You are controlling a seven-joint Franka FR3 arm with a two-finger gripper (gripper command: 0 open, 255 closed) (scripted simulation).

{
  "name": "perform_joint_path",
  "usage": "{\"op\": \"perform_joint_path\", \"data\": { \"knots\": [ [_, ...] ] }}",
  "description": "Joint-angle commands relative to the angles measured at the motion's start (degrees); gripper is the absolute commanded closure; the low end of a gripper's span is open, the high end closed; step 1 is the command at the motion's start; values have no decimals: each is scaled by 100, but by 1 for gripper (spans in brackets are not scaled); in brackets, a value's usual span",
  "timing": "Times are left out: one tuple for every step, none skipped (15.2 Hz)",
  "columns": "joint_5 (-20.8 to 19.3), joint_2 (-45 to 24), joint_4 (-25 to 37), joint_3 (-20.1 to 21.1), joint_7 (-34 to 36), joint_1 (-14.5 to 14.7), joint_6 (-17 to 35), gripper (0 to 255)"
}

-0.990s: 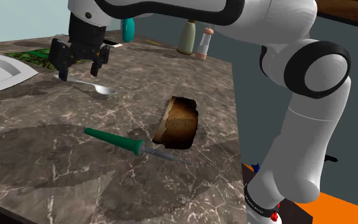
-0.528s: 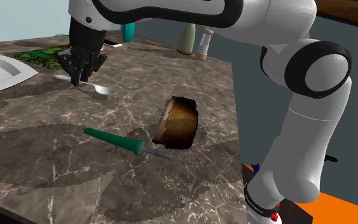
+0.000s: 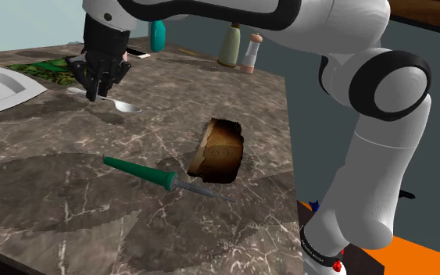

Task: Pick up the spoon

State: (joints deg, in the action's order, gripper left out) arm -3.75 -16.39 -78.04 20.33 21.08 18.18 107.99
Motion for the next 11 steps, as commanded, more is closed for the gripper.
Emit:
{"op": "perform_joint_path", "data": {
  "knots": [
    [-12,-39,197,-1,-2,11,-161,255],
    [-21,-62,307,1,2,23,-249,255],
    [-31,-88,422,2,7,34,-339,255],
    [-42,-116,540,3,11,48,-430,255],
    [-53,-146,662,4,16,62,-523,255],
    [-67,-180,789,5,22,77,-618,255],
    [-81,-216,921,6,27,94,-715,255],
    [-96,-256,1058,6,33,112,-813,255],
    [-113,-299,1202,7,39,132,-915,255],
    [-131,-346,1351,7,45,154,-1019,255],
    [-151,-397,1508,7,51,178,-1126,255]
  ]
}}
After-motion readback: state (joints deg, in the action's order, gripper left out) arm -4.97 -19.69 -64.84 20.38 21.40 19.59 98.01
